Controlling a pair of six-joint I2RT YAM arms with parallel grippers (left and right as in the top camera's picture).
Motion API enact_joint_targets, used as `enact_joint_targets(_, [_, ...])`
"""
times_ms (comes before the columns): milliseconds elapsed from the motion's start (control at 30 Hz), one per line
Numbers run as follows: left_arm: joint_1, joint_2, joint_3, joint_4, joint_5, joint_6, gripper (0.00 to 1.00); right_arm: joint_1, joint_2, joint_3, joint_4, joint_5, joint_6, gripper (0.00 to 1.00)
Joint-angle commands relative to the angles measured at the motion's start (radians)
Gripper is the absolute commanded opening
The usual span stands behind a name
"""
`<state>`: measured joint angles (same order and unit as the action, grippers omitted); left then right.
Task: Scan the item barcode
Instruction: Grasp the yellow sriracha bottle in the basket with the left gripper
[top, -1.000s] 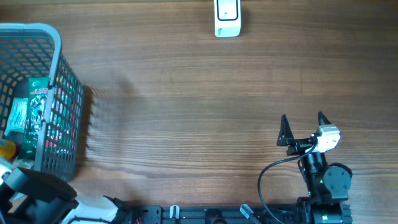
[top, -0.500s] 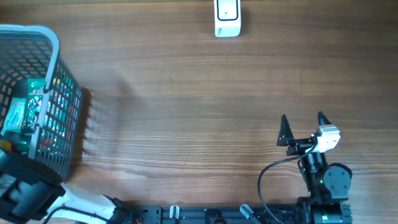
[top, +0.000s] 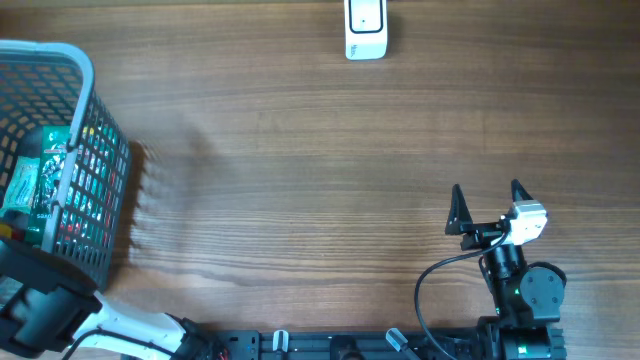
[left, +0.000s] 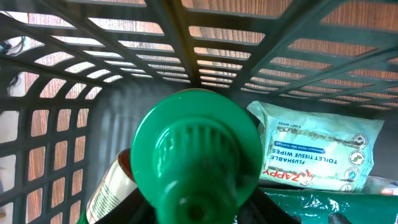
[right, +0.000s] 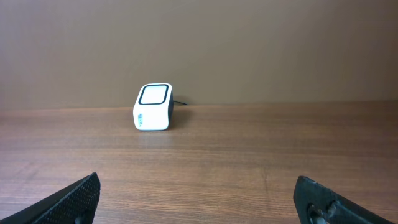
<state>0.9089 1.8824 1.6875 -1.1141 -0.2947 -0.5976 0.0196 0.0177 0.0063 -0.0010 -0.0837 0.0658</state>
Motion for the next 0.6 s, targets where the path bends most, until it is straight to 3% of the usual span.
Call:
enact_joint_targets(0, [-0.04,-0.079,-0.006,0.001,-0.018,-0.009,0.5,-0.004,0.0,-0.001,0.002,0.014,-0.011,1.0])
enact_joint_targets(100, [-0.067,-0.135,-0.005,0.0,-0.031,-0.009,0.68,-0.004,0.0,-0.001,0.003,0.014,-0.011,1.0])
enact_joint_targets(167, [-0.076,-0.18,-0.005,0.0,-0.07,0.024,0.98,-0.004,0.0,-0.001,0.002,0.014,-0.011,1.0])
enact_joint_targets(567, [0.042,-0.197,-0.038,0.042,-0.055,0.068,1.0,-0.004,0.0,-0.001,0.002,0.013,-0.011,1.0])
